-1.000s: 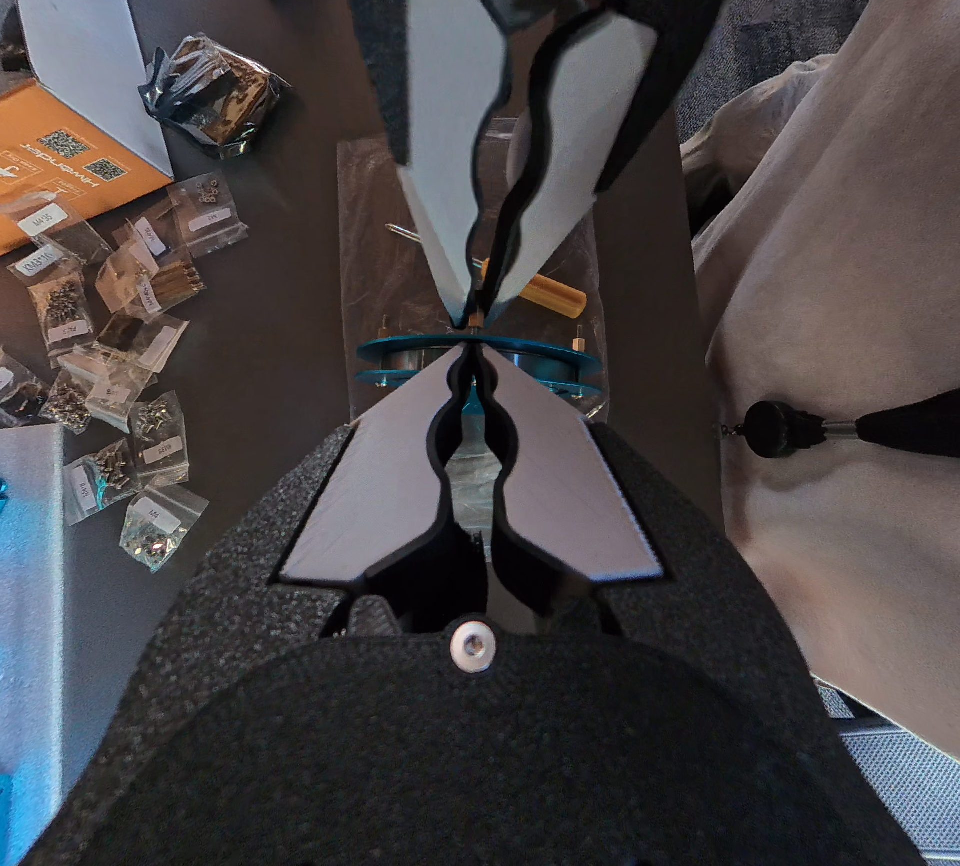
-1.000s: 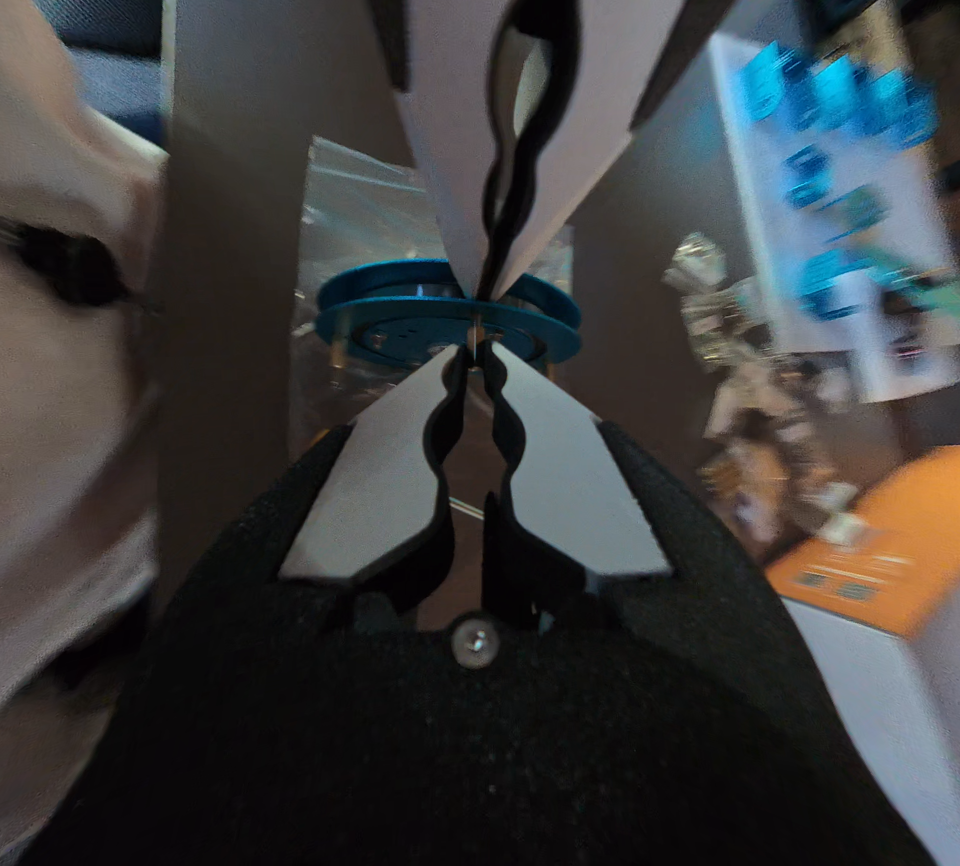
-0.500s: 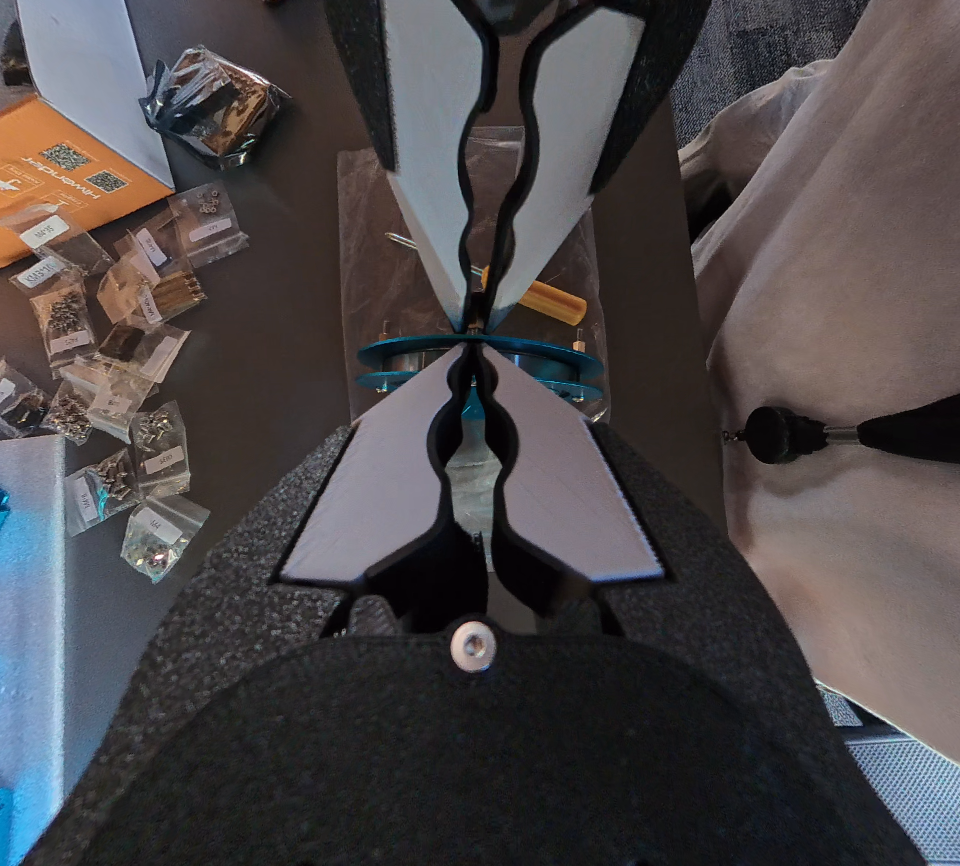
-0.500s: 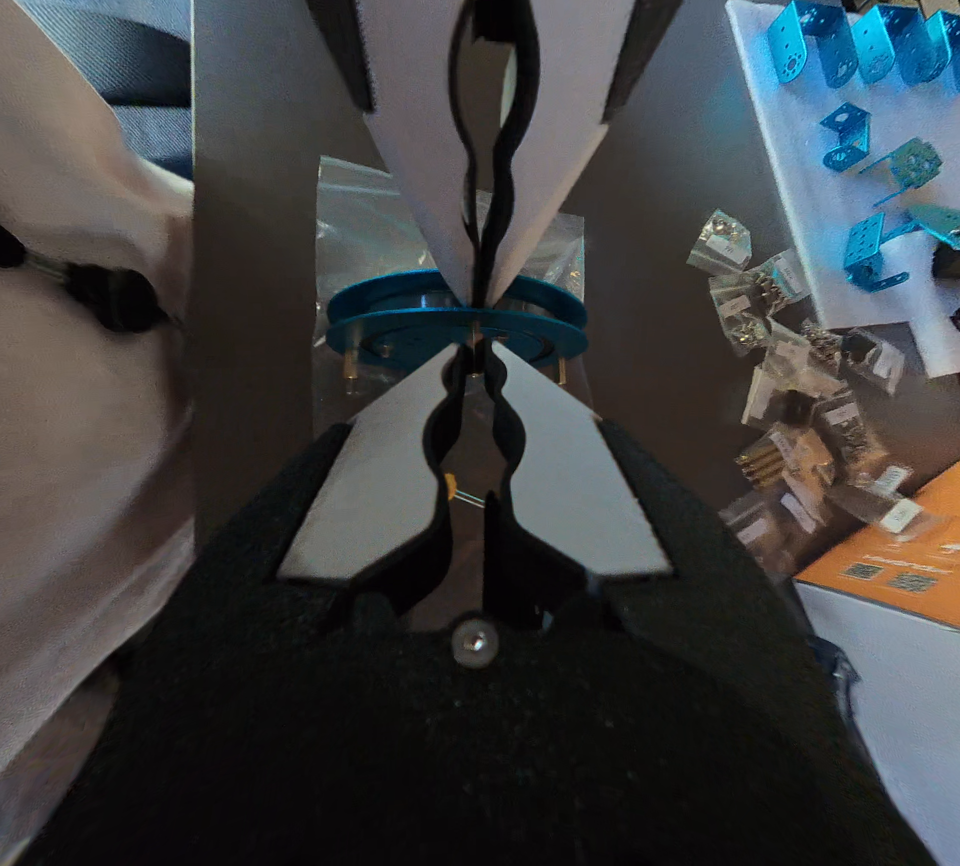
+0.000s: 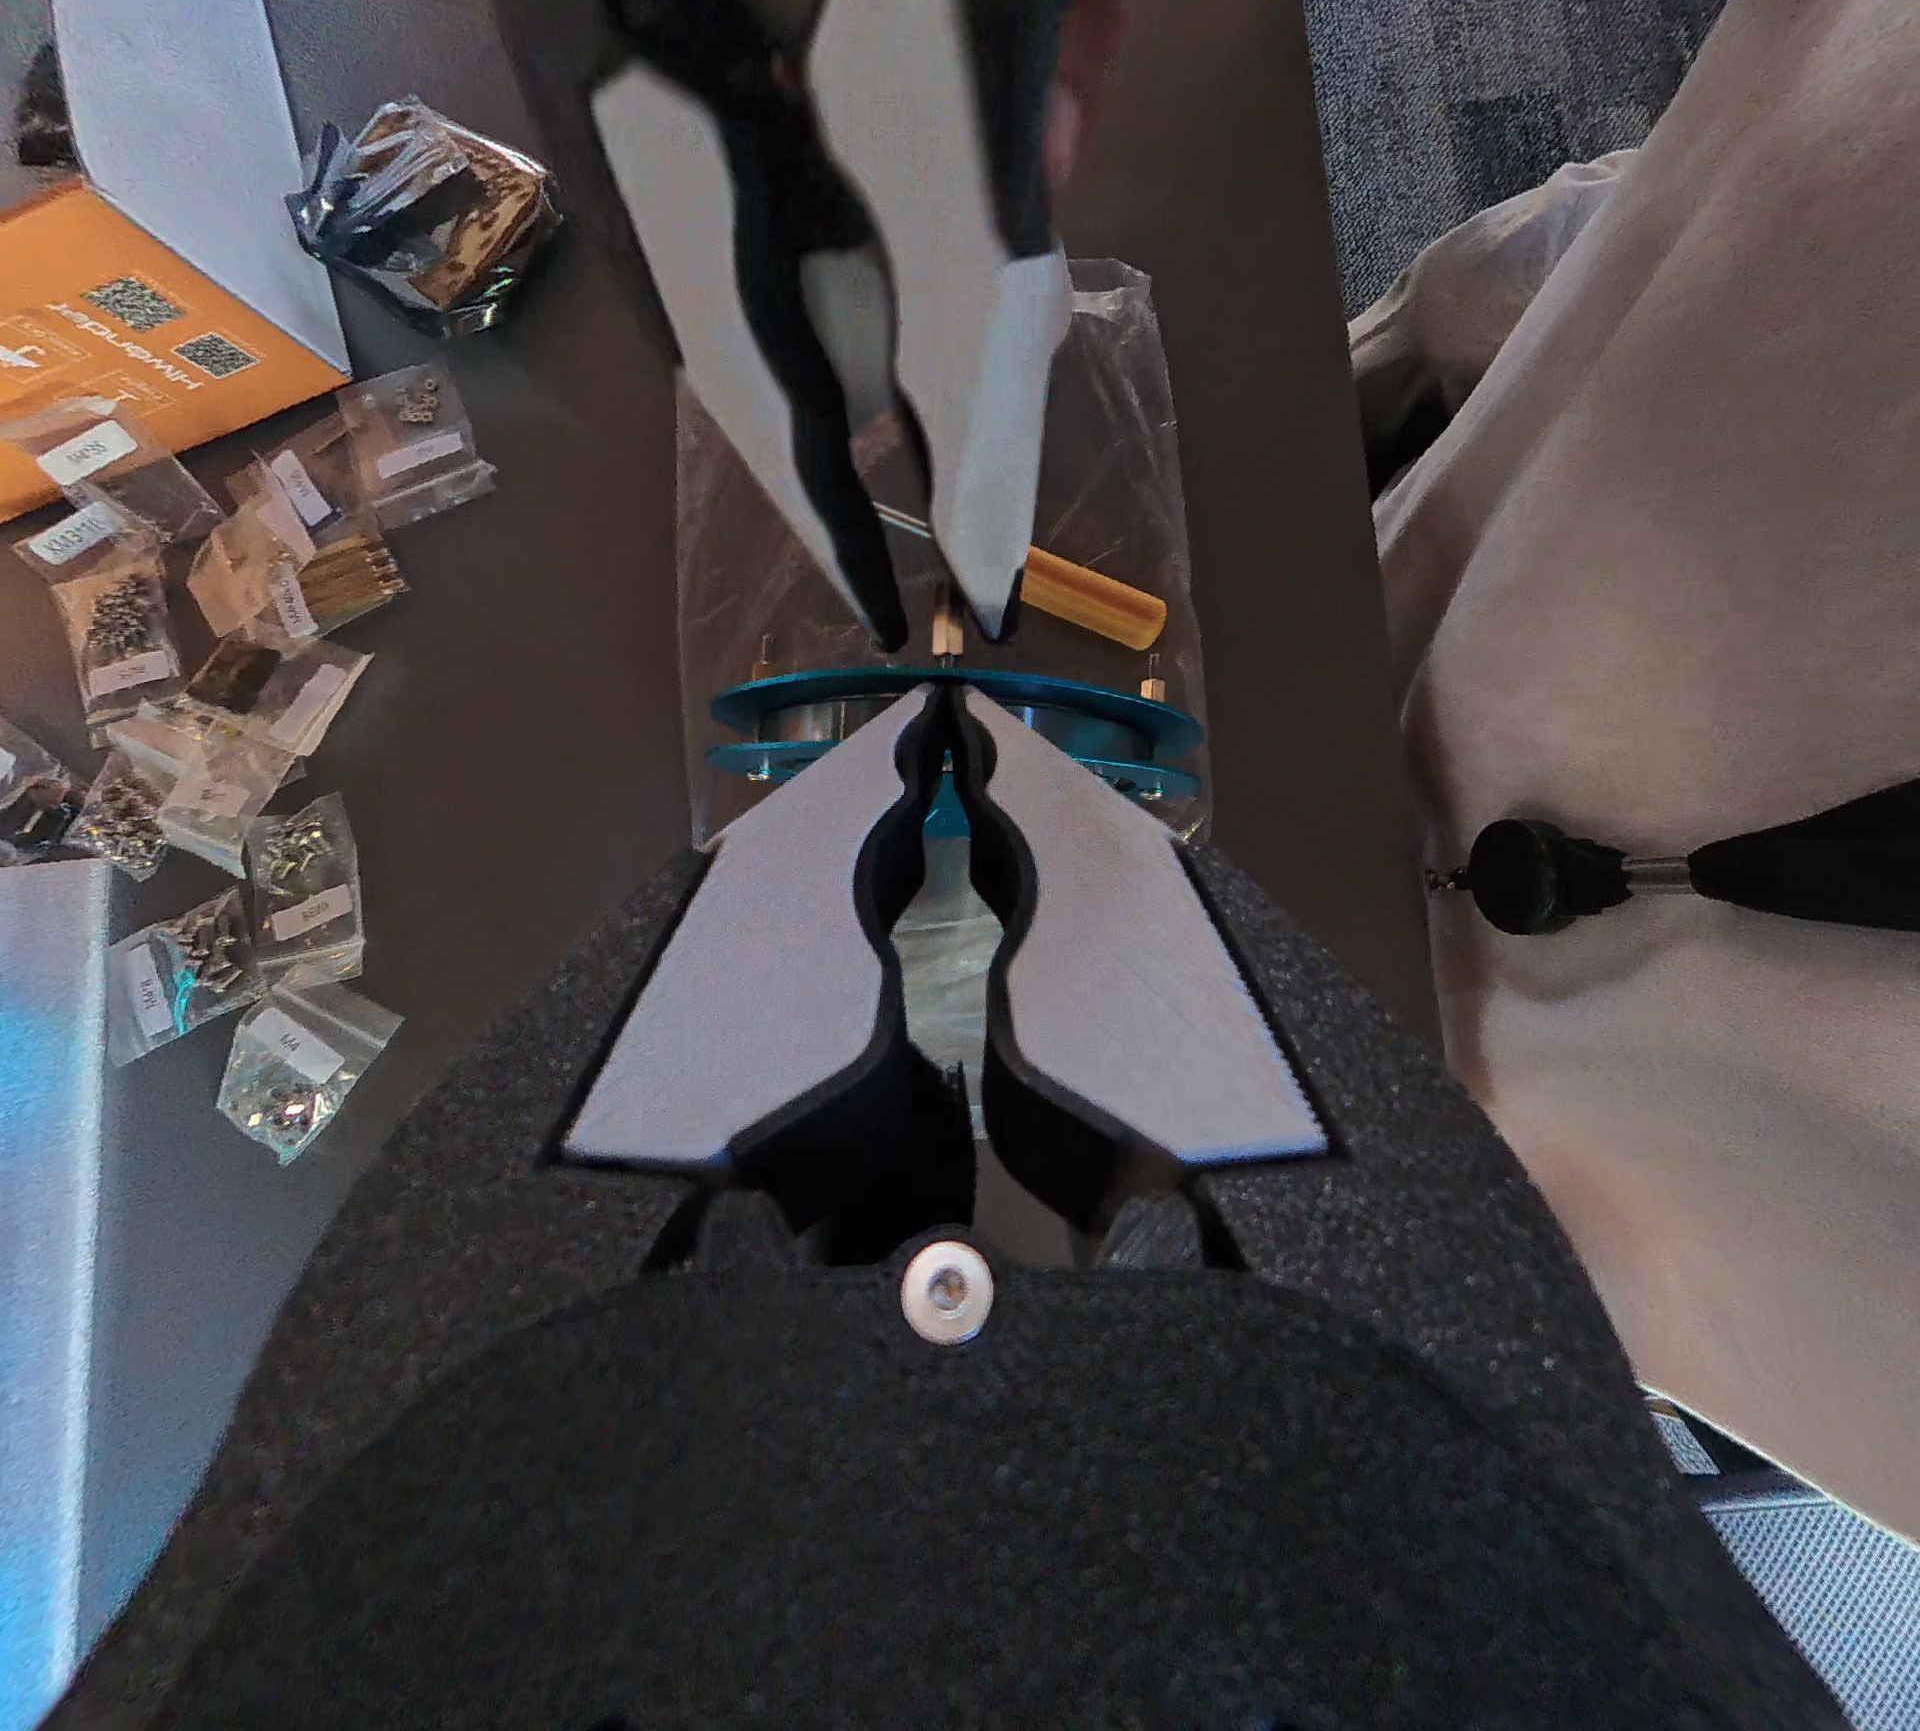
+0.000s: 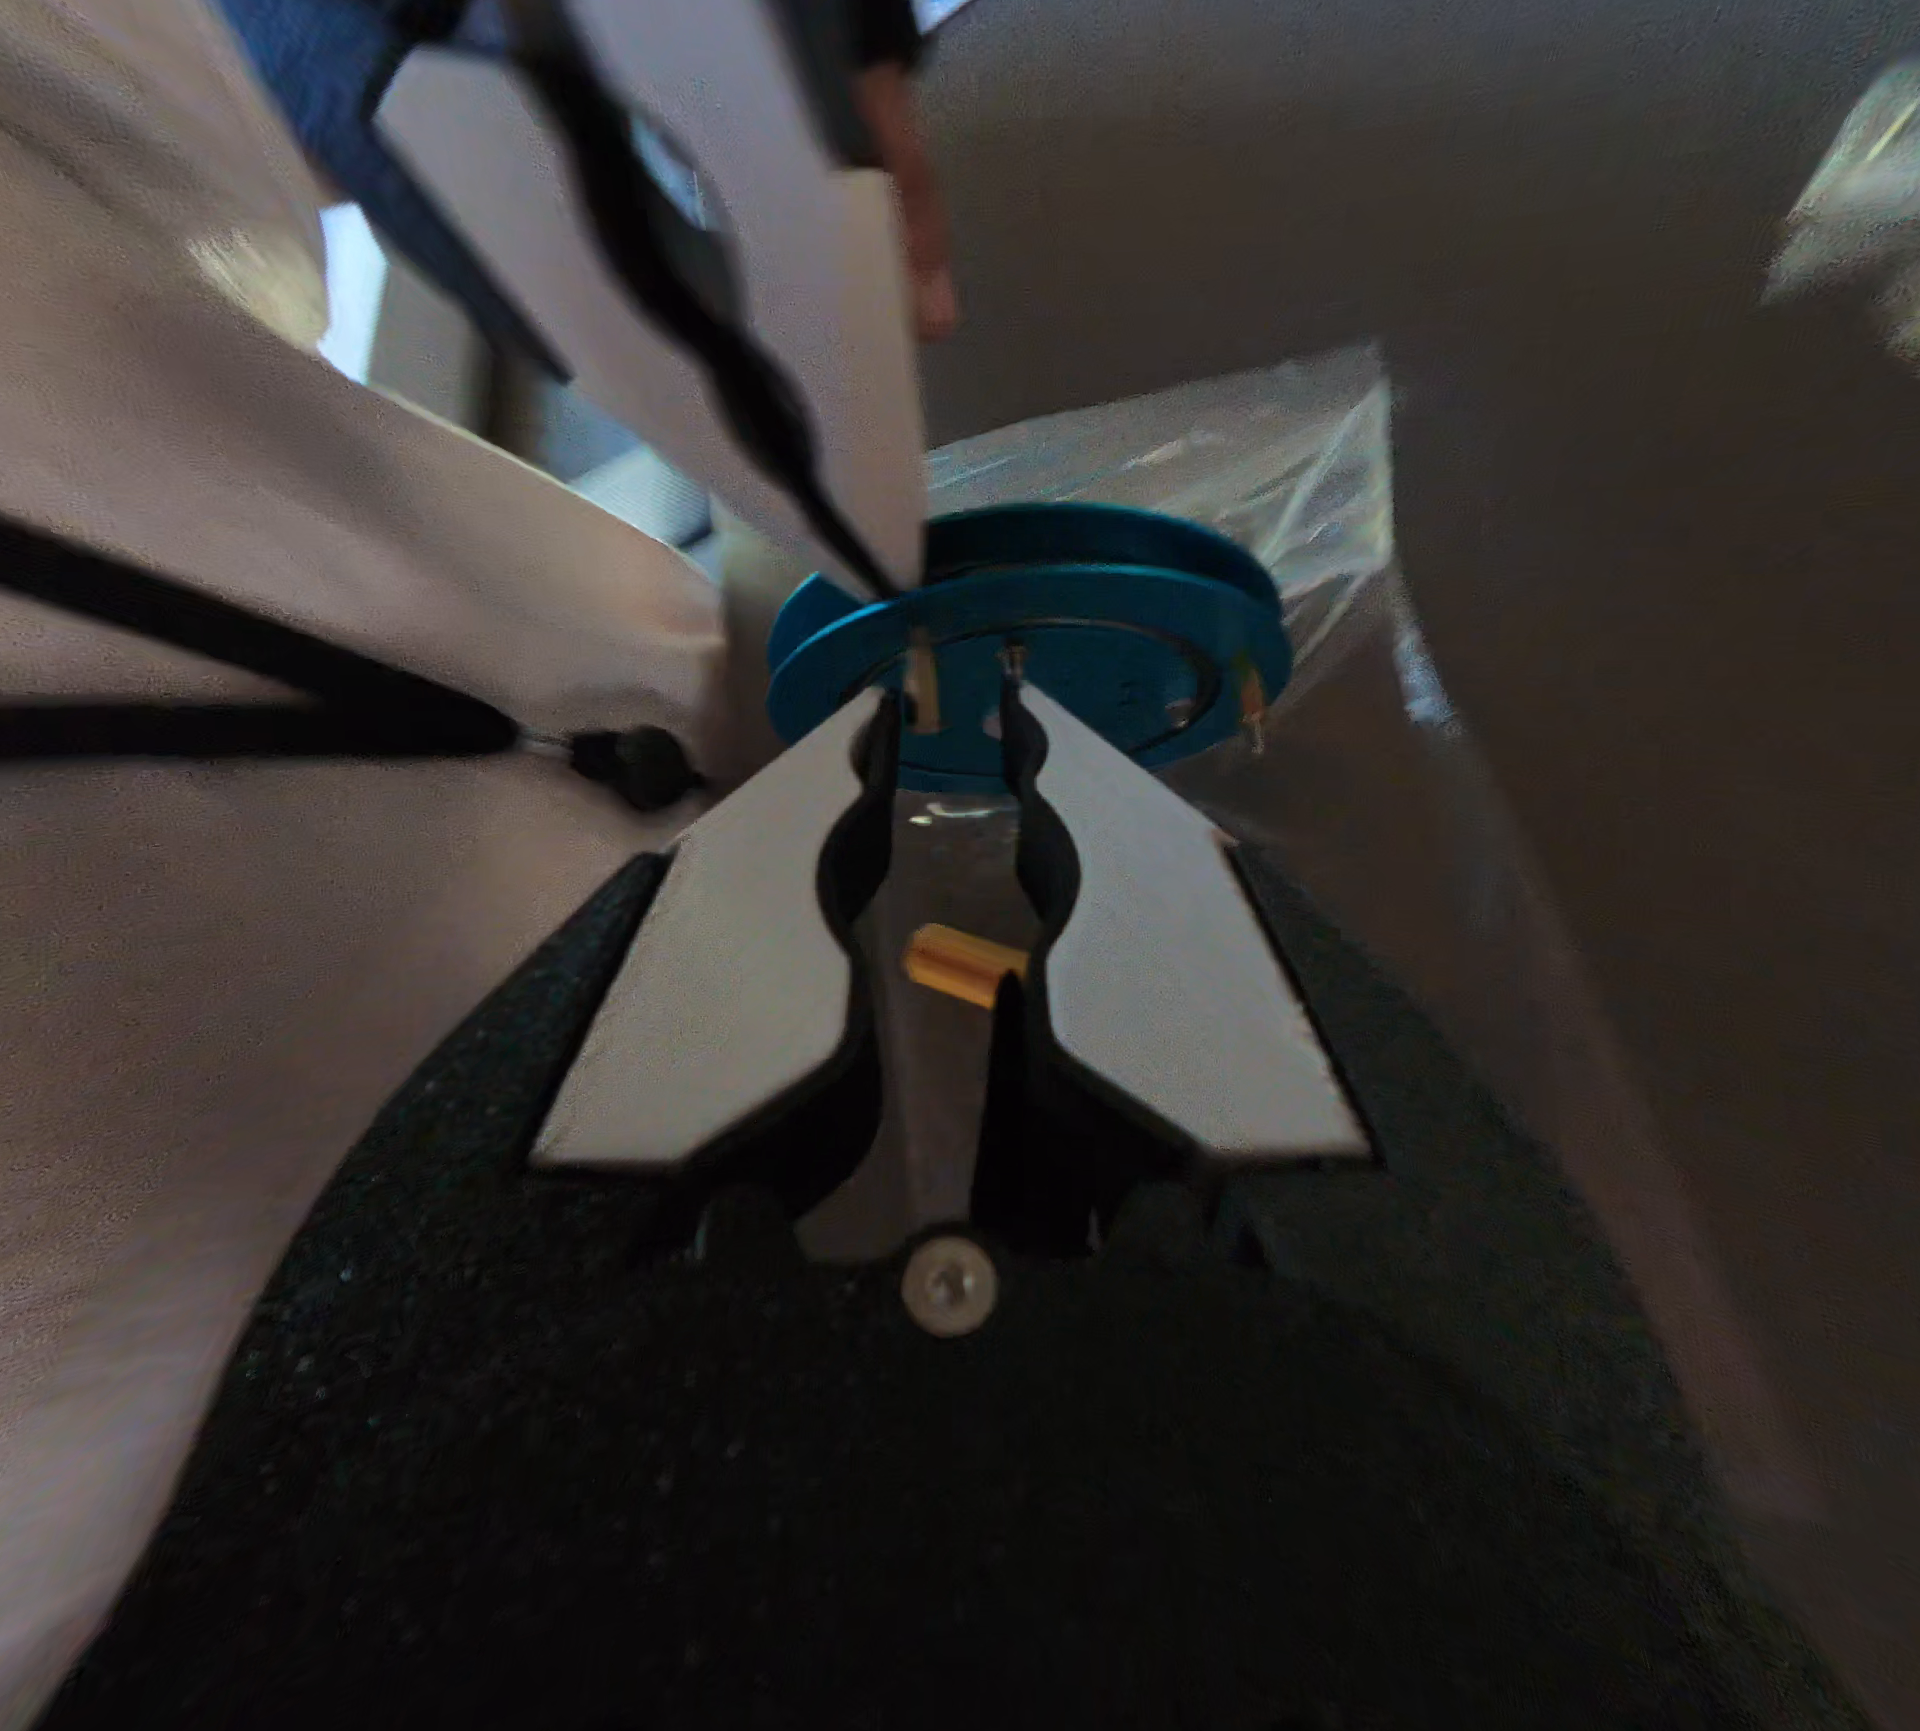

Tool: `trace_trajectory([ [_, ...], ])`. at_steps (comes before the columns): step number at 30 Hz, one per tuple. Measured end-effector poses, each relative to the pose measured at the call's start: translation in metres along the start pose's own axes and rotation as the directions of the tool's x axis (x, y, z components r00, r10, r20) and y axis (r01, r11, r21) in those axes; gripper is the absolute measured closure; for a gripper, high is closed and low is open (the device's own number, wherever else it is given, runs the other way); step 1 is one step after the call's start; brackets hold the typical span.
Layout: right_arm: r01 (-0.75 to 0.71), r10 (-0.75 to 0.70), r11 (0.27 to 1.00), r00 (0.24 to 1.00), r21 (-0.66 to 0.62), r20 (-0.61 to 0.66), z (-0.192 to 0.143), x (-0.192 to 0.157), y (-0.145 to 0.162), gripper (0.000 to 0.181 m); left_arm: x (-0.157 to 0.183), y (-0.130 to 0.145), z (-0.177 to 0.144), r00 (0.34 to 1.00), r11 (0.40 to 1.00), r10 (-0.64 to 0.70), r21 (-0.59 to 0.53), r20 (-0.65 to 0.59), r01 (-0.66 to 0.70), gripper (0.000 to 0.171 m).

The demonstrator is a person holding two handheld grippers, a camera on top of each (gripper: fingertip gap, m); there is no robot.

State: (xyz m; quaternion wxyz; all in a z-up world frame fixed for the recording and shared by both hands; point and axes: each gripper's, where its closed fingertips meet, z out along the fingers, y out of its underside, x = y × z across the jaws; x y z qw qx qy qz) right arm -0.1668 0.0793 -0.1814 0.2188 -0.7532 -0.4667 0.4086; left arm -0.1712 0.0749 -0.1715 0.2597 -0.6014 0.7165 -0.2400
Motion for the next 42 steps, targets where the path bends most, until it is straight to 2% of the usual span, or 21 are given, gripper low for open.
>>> trace_trajectory([
  [3,0.258,-0.27,0.962,0.948,-0.089,-0.17,0.0,-0.003,-0.001,0.177,0.0,0.0,0.0,1.0,1.0,0.005,-0.002,-0.005,-0.005,0.171],
  [5,0.242,-0.256,0.964,0.956,-0.112,-0.14,0.001,-0.004,-0.001,0.177,0.001,0.001,-0.001,1.0,1.0,0.012,-0.007,-0.011,-0.012,0.171],
  [7,-0.062,0.068,0.994,0.996,-0.091,0.057,0.001,-0.008,0.0,0.177,0.002,0.0,-0.001,1.0,1.0,0.016,-0.008,-0.006,-0.017,0.171],
  [9,-0.425,0.443,0.896,0.837,-0.129,0.321,-0.001,-0.011,0.0,0.177,0.001,-0.001,0.0,1.0,1.0,0.014,0.0,-0.002,-0.014,0.171],
  [10,-0.5,0.51,0.855,0.765,-0.135,0.393,-0.002,-0.01,-0.001,0.177,0.0,-0.001,0.001,1.0,1.0,0.01,0.003,0.004,-0.01,0.171],
  [11,-0.508,0.505,0.854,0.759,-0.112,0.41,-0.002,-0.009,-0.001,0.177,-0.001,-0.001,0.001,1.0,1.0,0.011,0.002,0.005,-0.011,0.171],
  [12,-0.432,0.427,0.899,0.827,-0.074,0.366,-0.001,-0.011,0.0,0.177,0.0,-0.001,0.001,1.0,1.0,0.013,0.002,-0.004,-0.013,0.171],
  [14,-0.126,0.127,0.992,0.987,-0.017,0.102,-0.001,-0.003,0.002,0.171,0.0,-0.001,0.001,1.0,1.0,0.016,-0.001,-0.001,-0.016,0.171],
  [15,0.036,-0.037,0.999,0.998,-0.023,-0.043,-0.003,0.001,0.0,0.167,-0.001,-0.001,0.001,1.0,1.0,0.014,-0.002,0.0,-0.014,0.171],
  [18,0.354,-0.378,0.925,0.892,-0.135,-0.247,-0.001,-0.003,0.0,0.169,-0.001,-0.001,0.001,1.0,1.0,0.017,-0.002,-0.004,-0.017,0.171],
  [20,0.426,-0.482,0.874,0.82,-0.235,-0.308,0.005,0.005,0.004,0.177,0.0,-0.002,0.002,1.0,1.0,0.022,-0.002,-0.005,-0.022,0.171],
  [22,0.441,-0.498,0.864,0.818,-0.242,-0.289,0.006,0.005,0.005,0.178,0.001,-0.002,0.001,1.0,1.0,0.026,-0.004,-0.01,-0.026,0.171],
  [24,0.279,-0.306,0.944,0.941,-0.178,-0.146,0.008,-0.005,0.008,0.178,0.006,-0.002,0.001,0.999,1.0,0.025,0.001,-0.034,-0.025,0.171],
  [26,-0.06,0.069,0.994,0.993,-0.088,0.098,0.009,-0.013,0.008,0.178,0.006,-0.002,0.001,0.999,1.0,0.024,0.003,-0.028,-0.024,0.171],
  [28,-0.461,0.47,0.879,0.788,-0.124,0.398,0.006,-0.019,0.004,0.178,0.005,-0.002,0.002,1.0,1.0,0.017,0.006,-0.02,-0.017,0.171],
  [29,-0.55,0.54,0.824,0.686,-0.139,0.487,0.006,-0.02,0.002,0.178,0.004,-0.002,0.002,1.0,1.0,0.019,0.005,-0.016,-0.019,0.171],
  [30,-0.568,0.544,0.813,0.659,-0.13,0.52,0.006,-0.021,0.001,0.178,0.004,-0.002,0.001,1.0,1.0,0.021,0.004,-0.02,-0.021,0.171],
  [32,-0.406,0.393,0.912,0.837,-0.049,0.38,0.01,-0.018,0.007,0.17,0.006,-0.002,0.001,0.999,1.0,0.024,0.008,-0.033,-0.024,0.171],
  [34,-0.132,0.133,0.991,0.987,-0.017,0.094,0.011,-0.006,0.013,0.152,0.005,-0.002,0.001,0.999,1.0,0.024,0.005,-0.029,-0.023,0.171],
  [37,0.17,-0.169,0.985,0.979,0.0,-0.114,0.007,-0.013,0.007,0.158,0.005,-0.002,0.001,0.999,1.0,0.022,0.005,-0.033,-0.022,0.171],
  [42,0.459,-0.453,0.886,0.83,-0.063,-0.326,0.005,-0.003,0.002,0.178,0.006,-0.002,0.001,0.998,1.0,0.028,0.004,-0.048,-0.028,0.171],
])
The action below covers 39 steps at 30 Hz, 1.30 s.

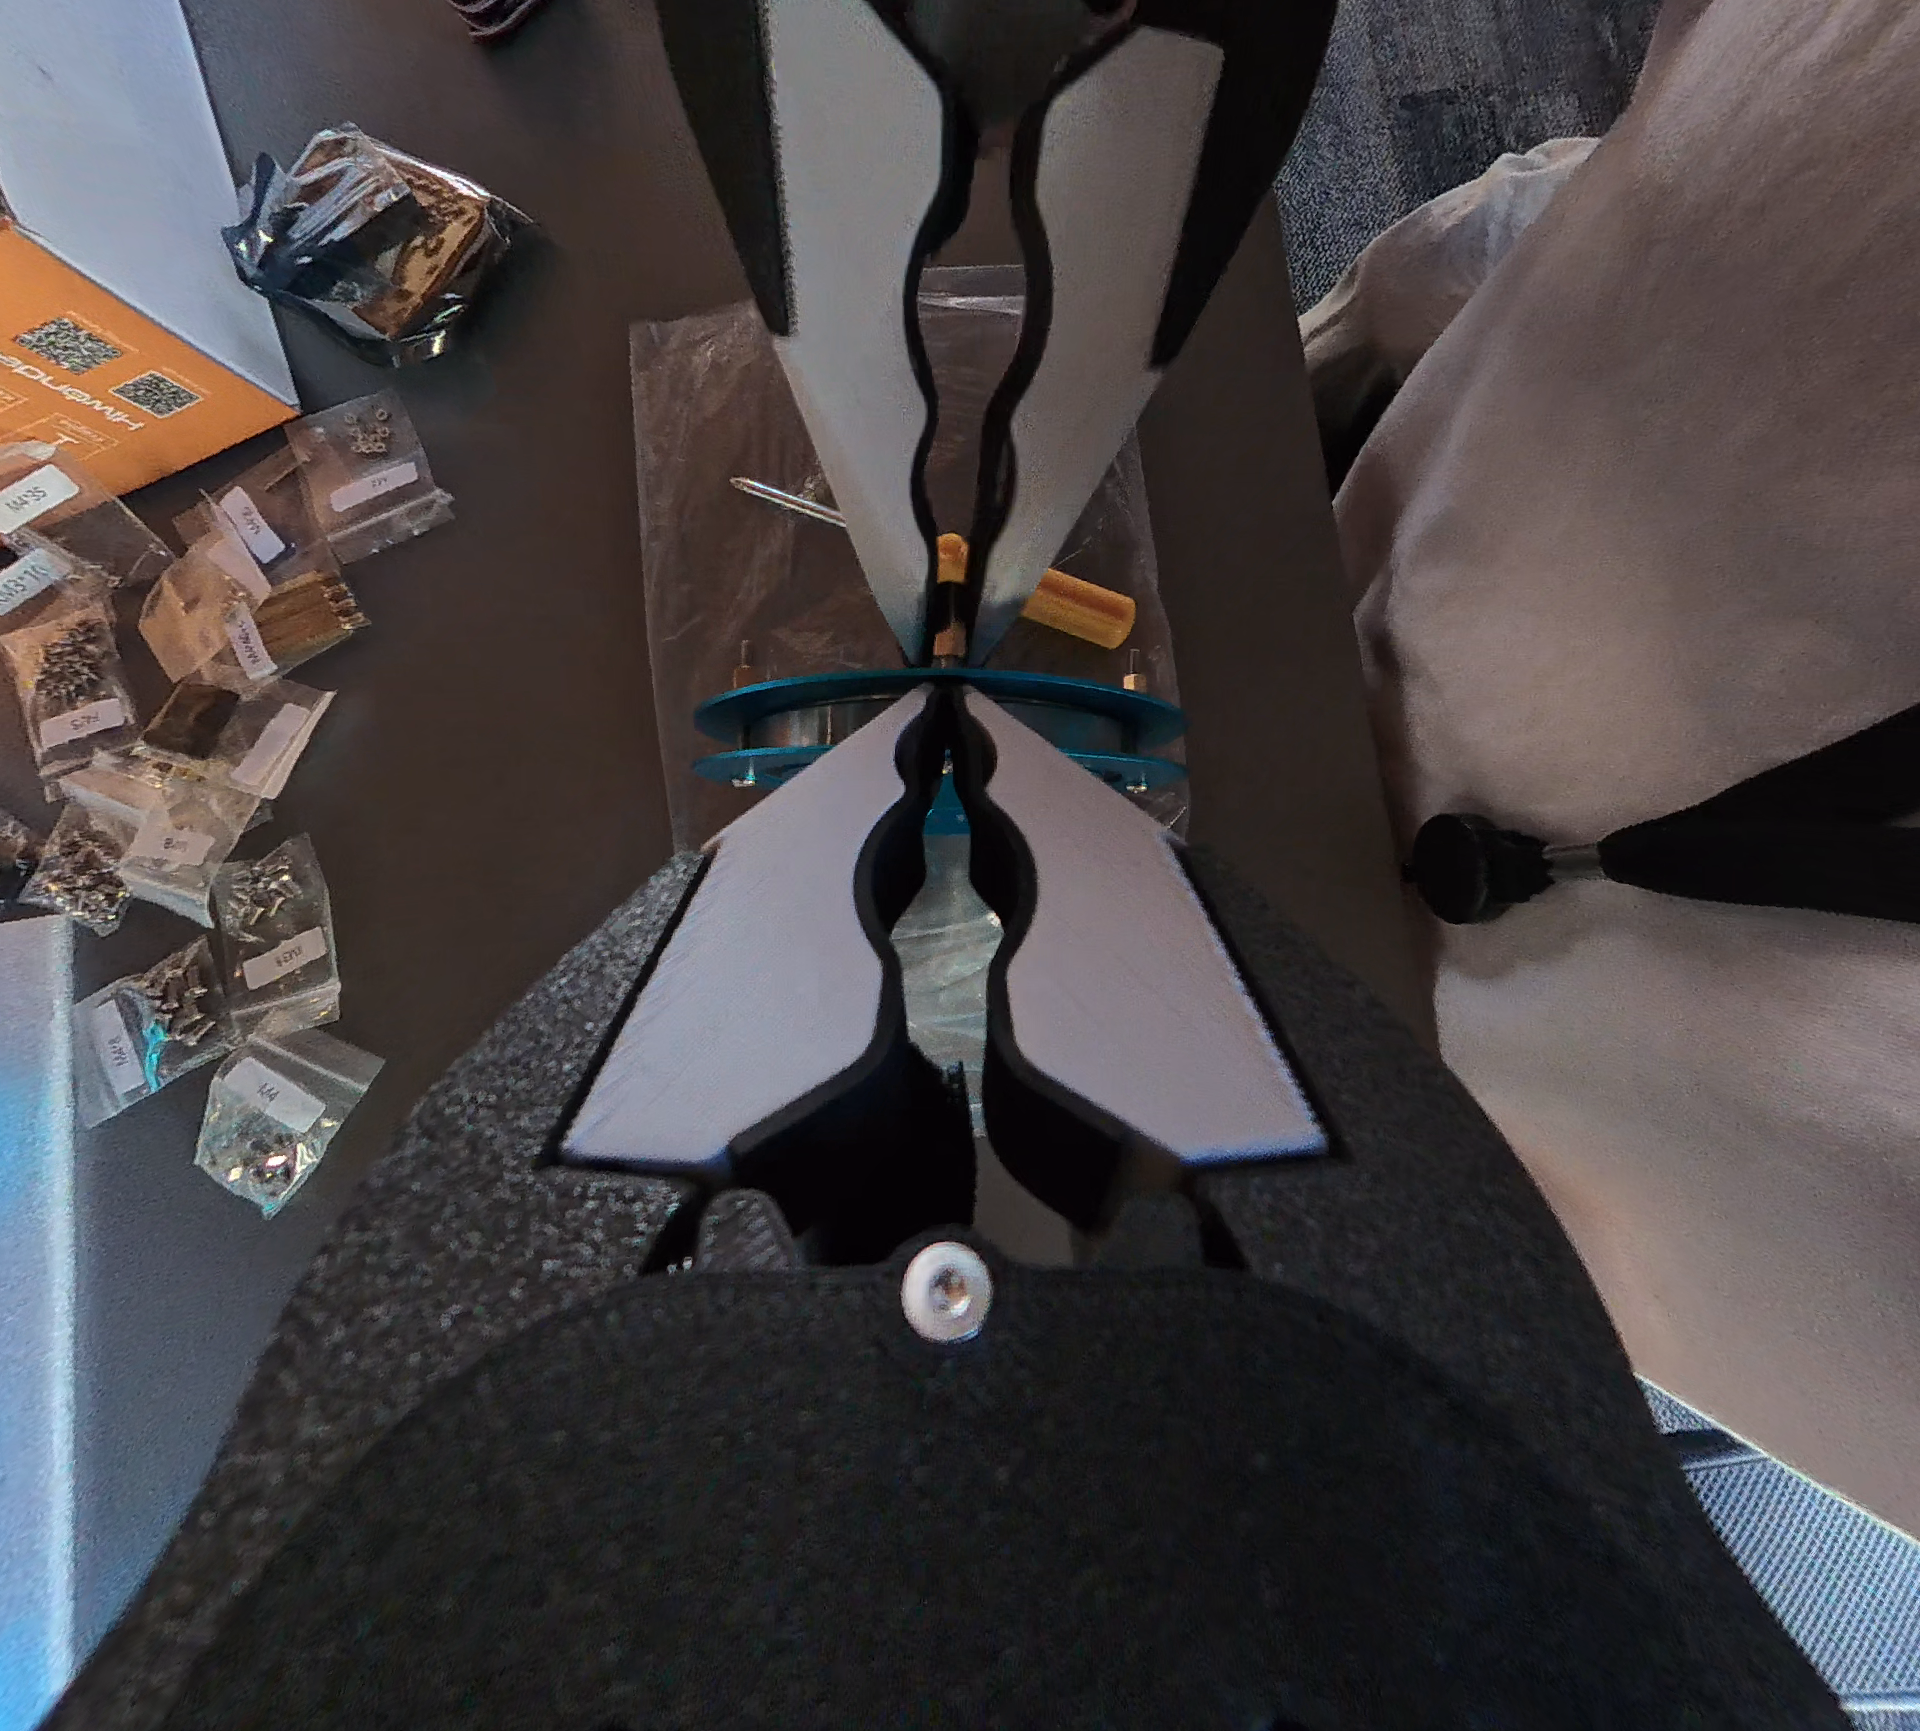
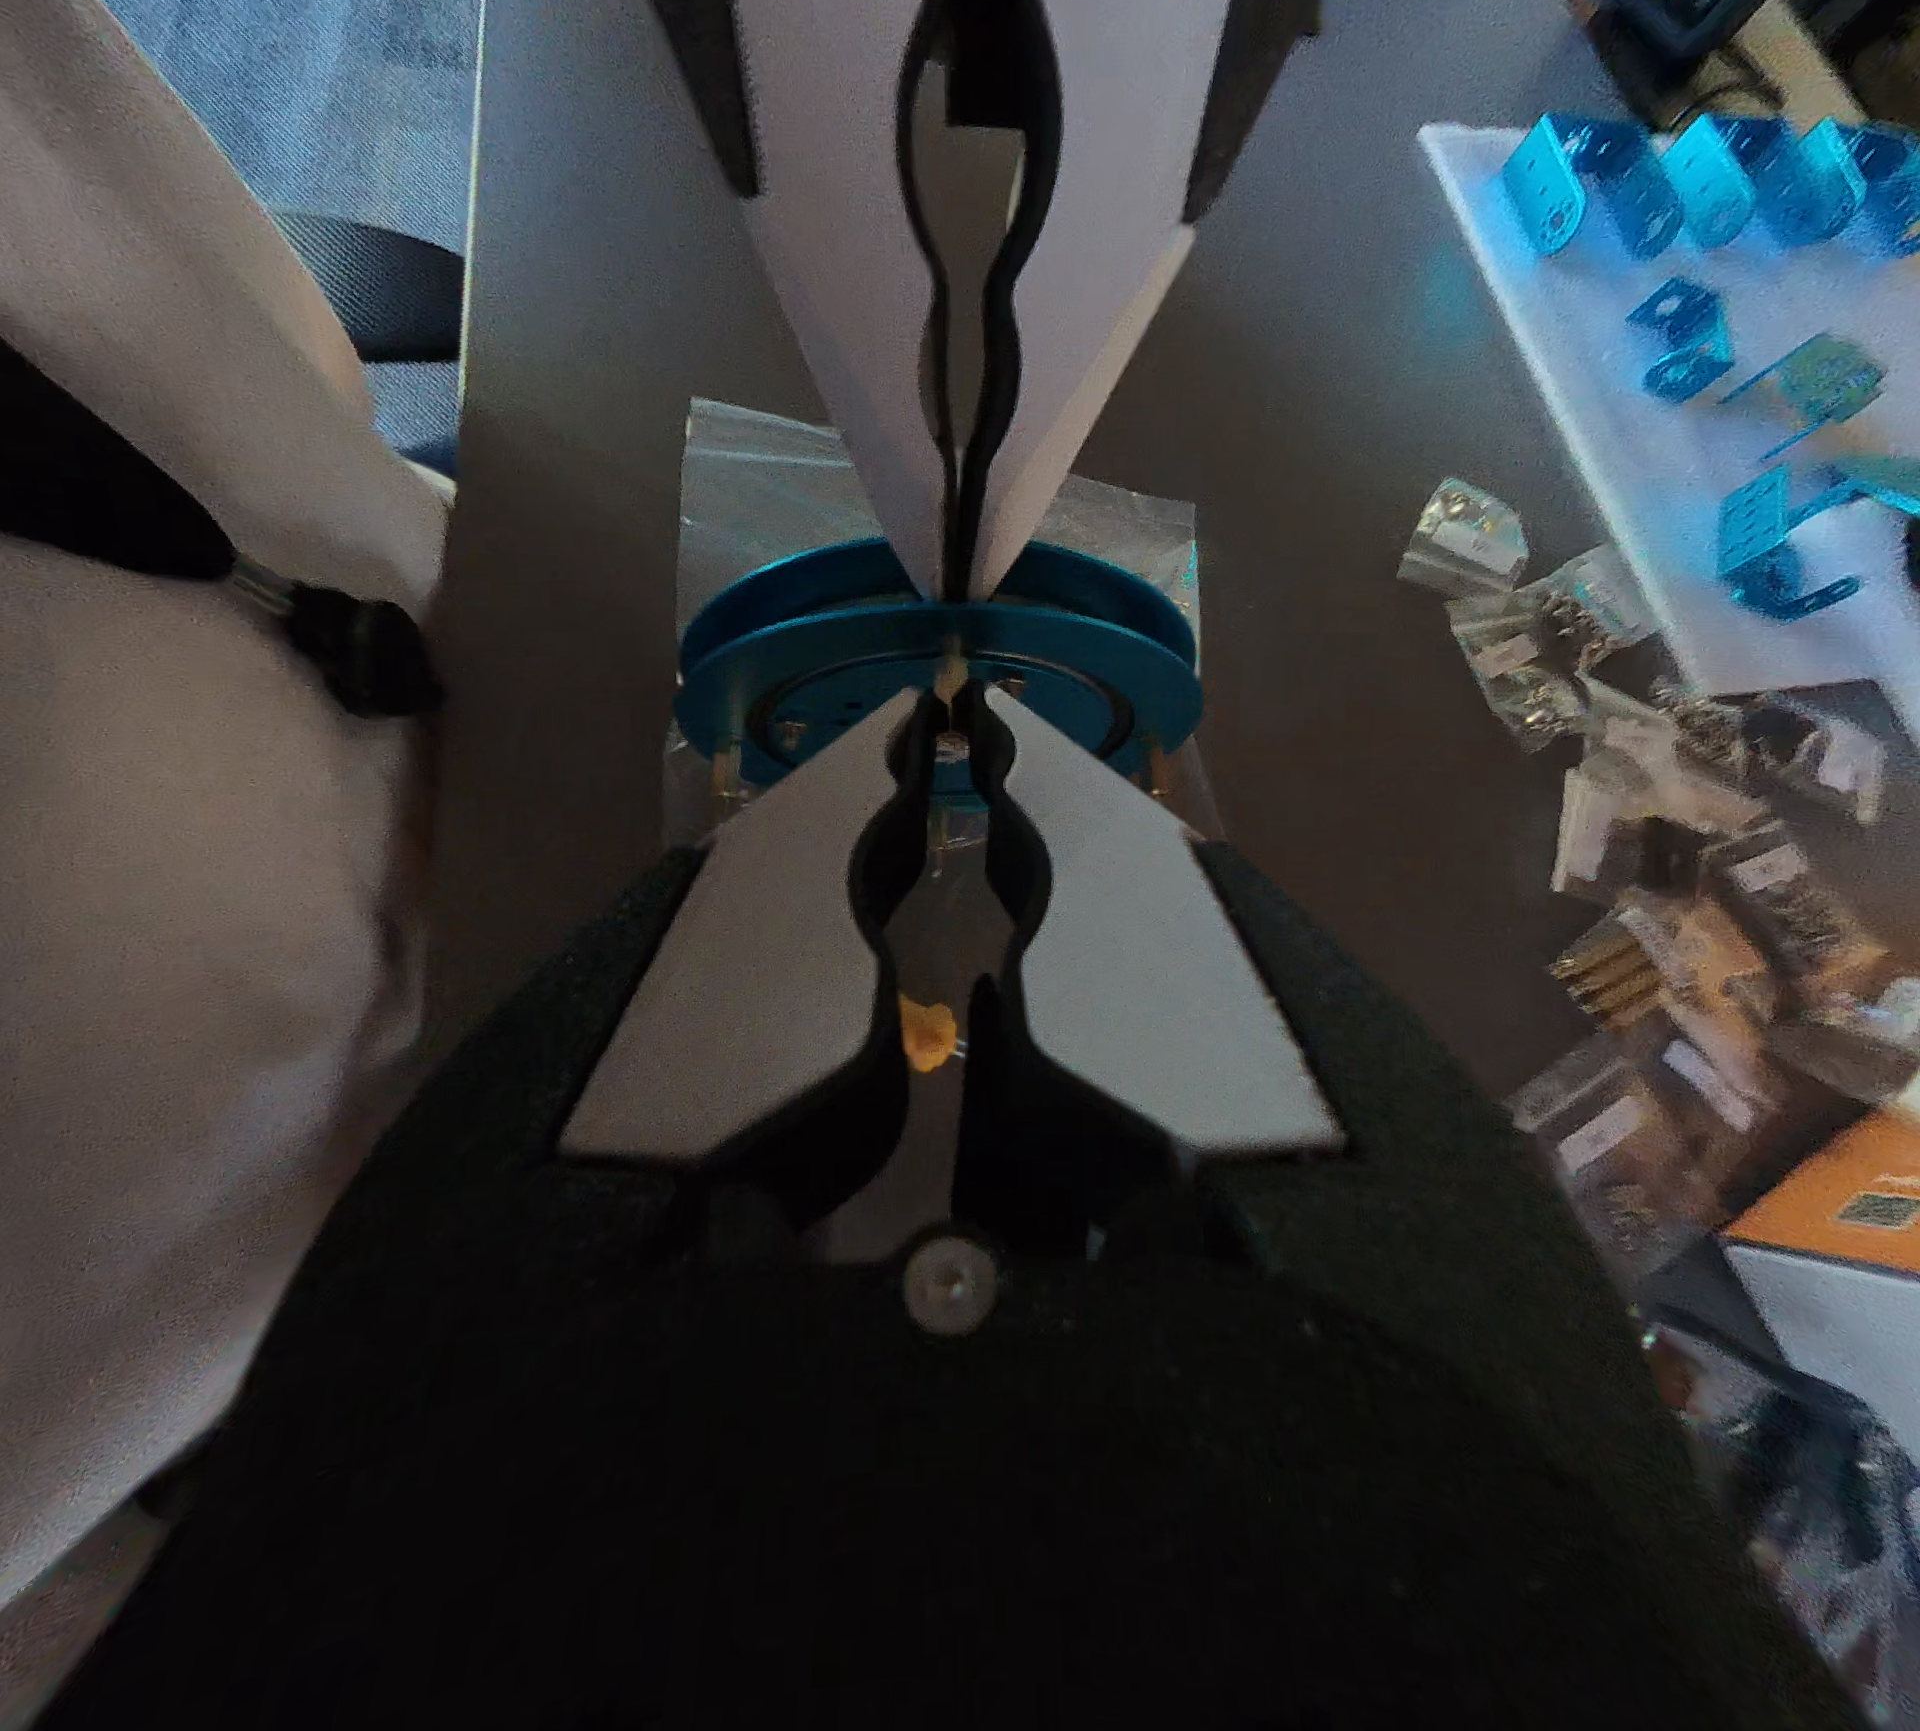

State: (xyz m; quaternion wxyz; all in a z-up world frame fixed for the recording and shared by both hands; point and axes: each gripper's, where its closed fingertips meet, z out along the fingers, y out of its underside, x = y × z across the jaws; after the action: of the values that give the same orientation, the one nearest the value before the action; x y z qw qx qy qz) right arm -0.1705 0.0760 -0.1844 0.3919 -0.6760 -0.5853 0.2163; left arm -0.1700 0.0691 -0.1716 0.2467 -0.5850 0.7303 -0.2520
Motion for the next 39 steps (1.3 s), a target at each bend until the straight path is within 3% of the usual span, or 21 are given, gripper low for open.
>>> trace_trajectory([
  [2,-0.068,0.069,0.998,0.996,-0.015,0.051,0.001,-0.001,0.0,0.178,0.0,0.0,0.0,1.0,1.0,0.0,0.001,-0.004,0.0,0.171],
  [3,-0.192,0.193,0.981,0.972,-0.023,0.137,0.001,-0.003,-0.001,0.178,0.0,0.0,0.0,1.0,1.0,0.0,0.003,-0.004,0.0,0.171],
  [4,-0.357,0.357,0.933,0.9,-0.045,0.249,0.001,-0.006,-0.001,0.179,0.0,0.0,0.0,1.0,1.0,0.0,0.005,-0.003,0.0,0.171],
  [5,-0.547,0.543,0.831,0.753,-0.105,0.373,-0.001,-0.009,-0.003,0.178,0.0,0.0,0.0,1.0,1.0,0.0,0.008,-0.004,0.0,0.171],
  [6,-0.706,0.697,0.68,0.536,-0.2,0.476,-0.003,-0.011,-0.005,0.178,0.0,0.0,0.0,1.0,1.0,0.002,0.01,-0.003,-0.002,0.171],
  [7,-0.786,0.765,0.555,0.353,-0.273,0.539,-0.004,-0.012,-0.007,0.178,0.0,-0.001,0.0,1.0,1.0,0.004,0.011,-0.002,-0.004,0.171],
  [8,-0.812,0.774,0.502,0.27,-0.297,0.572,-0.005,-0.012,-0.007,0.178,0.0,-0.001,0.0,1.0,1.0,0.007,0.01,-0.002,-0.007,0.171],
  [9,-0.813,0.763,0.517,0.296,-0.268,0.574,-0.004,-0.011,-0.008,0.178,0.0,0.0,0.0,1.0,1.0,0.007,0.01,0.0,-0.007,0.171],
  [12,-0.581,0.564,0.811,0.741,-0.074,0.364,-0.001,-0.003,-0.002,0.172,-0.002,0.0,0.0,1.0,1.0,-0.009,0.023,-0.003,0.009,0.171],
  [13,-0.48,0.472,0.876,0.834,-0.045,0.284,-0.003,0.001,-0.002,0.172,-0.003,0.0,0.0,1.0,1.0,-0.014,0.025,-0.001,0.014,0.171],
  [15,-0.341,0.342,0.939,0.918,-0.037,0.201,-0.004,0.001,-0.002,0.177,-0.004,-0.001,0.0,1.0,0.999,-0.025,0.032,-0.004,0.025,0.171],
  [20,-0.302,0.297,0.953,0.923,-0.016,0.246,-0.003,-0.005,-0.003,0.177,0.003,-0.001,-0.006,1.0,0.995,-0.015,0.099,-0.005,0.015,0.166],
  [21,-0.311,0.304,0.95,0.917,-0.014,0.258,-0.004,-0.006,-0.003,0.177,0.002,-0.001,-0.009,0.999,0.99,-0.027,0.138,0.018,0.024,0.151],
  [22,-0.321,0.312,0.947,0.913,-0.007,0.263,-0.004,-0.005,-0.002,0.177,0.0,-0.002,-0.014,0.999,0.983,-0.043,0.18,0.027,0.037,0.147],
  [28,-0.339,0.325,0.941,0.909,0.008,0.261,-0.007,-0.004,0.0,0.177,-0.004,0.011,-0.021,0.987,0.941,-0.159,0.303,0.008,0.149,0.149],
  [31,-0.352,0.334,0.936,0.904,0.02,0.267,-0.007,-0.007,0.0,0.177,0.002,0.011,-0.012,0.969,0.895,-0.222,0.372,-0.107,0.246,0.152],
  [34,-0.38,0.35,0.924,0.889,0.047,0.296,-0.007,-0.01,-0.001,0.177,0.007,0.008,-0.005,0.965,0.874,-0.21,0.411,-0.158,0.258,0.154],
  [37,-0.51,0.466,0.859,0.813,0.04,0.348,-0.007,-0.007,-0.001,0.177,0.006,0.005,-0.005,0.967,0.86,-0.196,0.447,-0.161,0.248,0.161],
  [39,-0.672,0.606,0.739,0.643,-0.034,0.468,-0.009,-0.011,-0.002,0.177,0.007,0.005,-0.004,0.969,0.859,-0.18,0.454,-0.169,0.238,0.161],
])
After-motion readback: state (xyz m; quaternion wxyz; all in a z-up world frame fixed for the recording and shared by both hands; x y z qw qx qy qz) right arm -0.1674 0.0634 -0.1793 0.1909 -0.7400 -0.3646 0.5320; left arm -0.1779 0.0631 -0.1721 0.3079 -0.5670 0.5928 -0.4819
